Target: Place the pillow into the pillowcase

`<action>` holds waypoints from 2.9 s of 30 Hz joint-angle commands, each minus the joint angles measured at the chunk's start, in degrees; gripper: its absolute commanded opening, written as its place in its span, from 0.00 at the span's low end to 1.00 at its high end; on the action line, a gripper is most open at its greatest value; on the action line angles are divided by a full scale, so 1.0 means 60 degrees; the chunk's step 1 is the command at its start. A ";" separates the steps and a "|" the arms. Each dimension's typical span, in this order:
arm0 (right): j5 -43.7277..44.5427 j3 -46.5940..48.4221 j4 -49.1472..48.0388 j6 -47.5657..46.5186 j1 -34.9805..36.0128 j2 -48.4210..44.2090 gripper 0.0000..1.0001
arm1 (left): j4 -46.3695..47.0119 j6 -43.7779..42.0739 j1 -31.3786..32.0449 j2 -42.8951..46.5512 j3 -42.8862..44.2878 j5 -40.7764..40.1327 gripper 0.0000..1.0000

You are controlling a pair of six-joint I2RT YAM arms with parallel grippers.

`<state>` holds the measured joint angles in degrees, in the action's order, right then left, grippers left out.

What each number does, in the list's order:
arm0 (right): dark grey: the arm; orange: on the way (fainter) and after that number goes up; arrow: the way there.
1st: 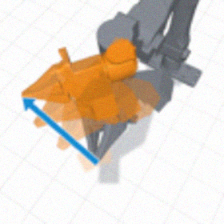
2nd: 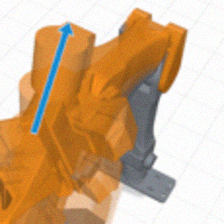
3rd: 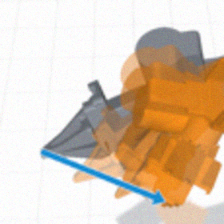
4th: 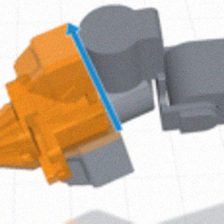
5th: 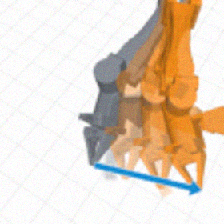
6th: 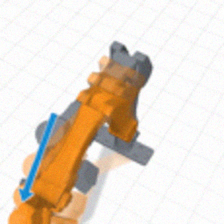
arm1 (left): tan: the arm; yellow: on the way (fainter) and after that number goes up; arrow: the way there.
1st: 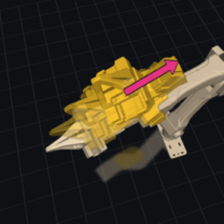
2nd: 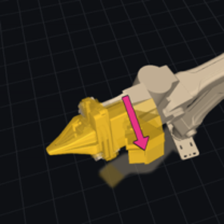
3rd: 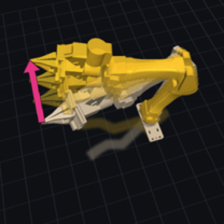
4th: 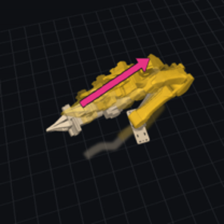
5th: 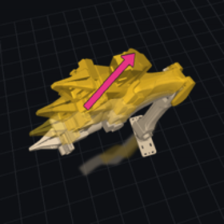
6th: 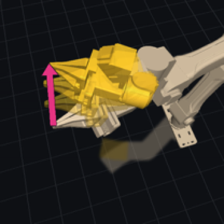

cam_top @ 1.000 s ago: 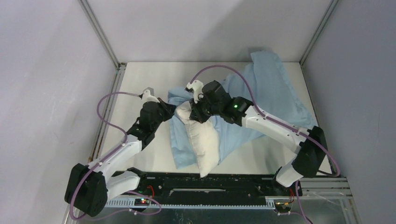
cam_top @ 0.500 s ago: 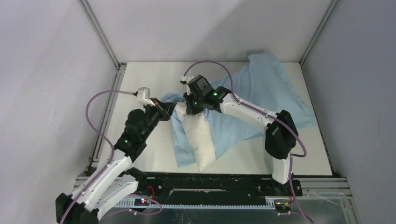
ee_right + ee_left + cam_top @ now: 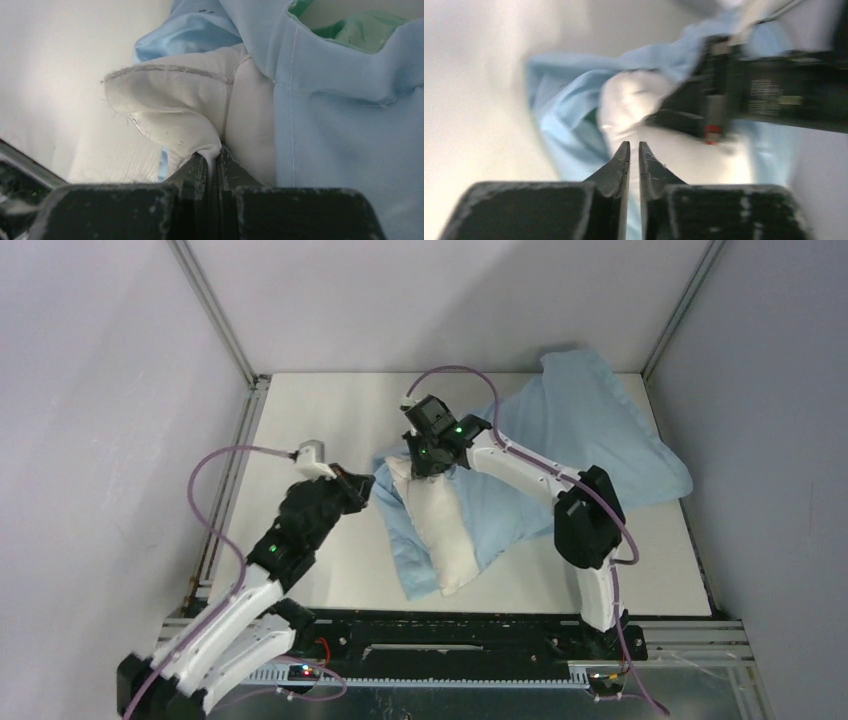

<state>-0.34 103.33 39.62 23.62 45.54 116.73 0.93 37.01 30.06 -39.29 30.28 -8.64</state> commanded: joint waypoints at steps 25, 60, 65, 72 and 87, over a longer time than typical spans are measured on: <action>-0.2118 -0.1364 -0.0970 0.1207 -0.0427 -0.2434 0.00 | 0.0532 -0.0347 0.0363 -0.7785 0.2833 -0.1609 0.56; -0.0285 -0.3159 0.0097 -0.0746 -0.0148 -0.3713 0.00 | 0.2292 0.0903 0.0219 -0.3760 -0.0135 -0.1428 0.00; -0.0604 -0.3430 -0.0266 -0.0524 -0.0018 -0.3938 0.00 | 0.2247 0.0823 0.0222 -0.3326 -0.0553 -0.0628 0.00; -0.1390 -0.3261 -0.0647 -0.0021 0.0191 -0.4615 0.00 | 0.1821 0.0730 0.0340 -0.4171 -0.0448 -0.0175 0.04; -0.1399 -0.2814 -0.0427 0.0121 0.0335 -0.4600 0.00 | 0.0729 0.0441 0.0960 -0.5509 0.0520 -0.1247 0.54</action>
<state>-7.68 82.63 37.43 22.63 46.96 91.26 6.07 41.39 35.00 -70.59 28.80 -13.19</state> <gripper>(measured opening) 0.050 0.530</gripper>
